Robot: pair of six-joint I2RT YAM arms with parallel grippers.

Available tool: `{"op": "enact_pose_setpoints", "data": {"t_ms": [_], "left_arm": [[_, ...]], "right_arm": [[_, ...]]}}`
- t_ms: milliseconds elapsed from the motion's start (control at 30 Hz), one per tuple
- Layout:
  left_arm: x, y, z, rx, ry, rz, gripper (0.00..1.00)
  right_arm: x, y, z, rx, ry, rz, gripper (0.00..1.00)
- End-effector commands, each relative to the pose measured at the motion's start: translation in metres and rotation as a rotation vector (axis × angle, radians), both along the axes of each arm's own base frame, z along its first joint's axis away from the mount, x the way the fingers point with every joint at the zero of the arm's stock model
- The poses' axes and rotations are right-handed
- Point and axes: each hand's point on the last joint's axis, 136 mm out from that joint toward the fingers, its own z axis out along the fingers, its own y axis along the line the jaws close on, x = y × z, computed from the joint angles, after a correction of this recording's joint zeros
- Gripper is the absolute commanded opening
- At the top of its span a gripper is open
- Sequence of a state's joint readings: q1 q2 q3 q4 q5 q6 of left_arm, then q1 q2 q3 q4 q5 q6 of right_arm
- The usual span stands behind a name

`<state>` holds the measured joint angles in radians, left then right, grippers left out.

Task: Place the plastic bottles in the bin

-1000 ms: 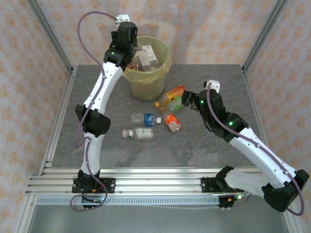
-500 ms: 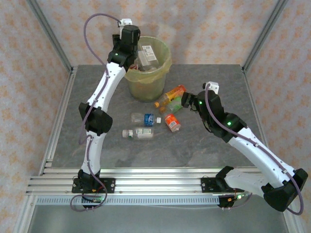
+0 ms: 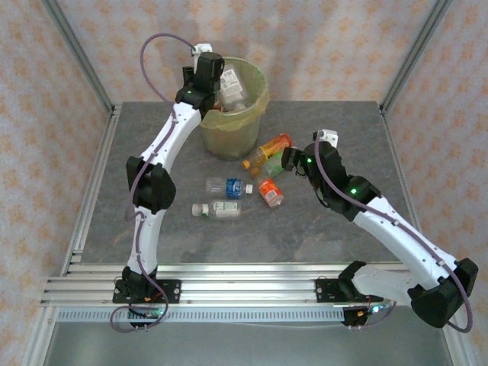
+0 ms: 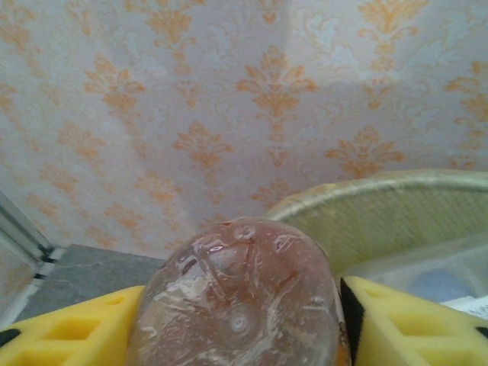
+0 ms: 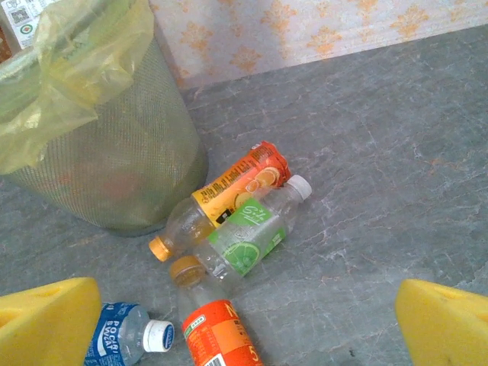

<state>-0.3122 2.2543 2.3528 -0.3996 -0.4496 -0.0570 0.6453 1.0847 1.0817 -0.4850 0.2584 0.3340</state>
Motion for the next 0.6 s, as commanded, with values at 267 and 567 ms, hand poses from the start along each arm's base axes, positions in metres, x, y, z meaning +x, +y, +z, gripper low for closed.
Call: {"op": "enact_pose_setpoints", "data": {"t_ms": [267, 567], "left_arm": [[-0.020, -0.009, 0.026, -0.002, 0.052, -0.101, 0.78], [-0.029, -0.017, 0.079, -0.126, -0.049, -0.181, 0.88]], "right_arm": [[0.004, 0.009, 0.002, 0.018, -0.002, 0.019, 0.99], [0.004, 0.014, -0.003, 0.019, 0.017, 0.041, 0.99]]}}
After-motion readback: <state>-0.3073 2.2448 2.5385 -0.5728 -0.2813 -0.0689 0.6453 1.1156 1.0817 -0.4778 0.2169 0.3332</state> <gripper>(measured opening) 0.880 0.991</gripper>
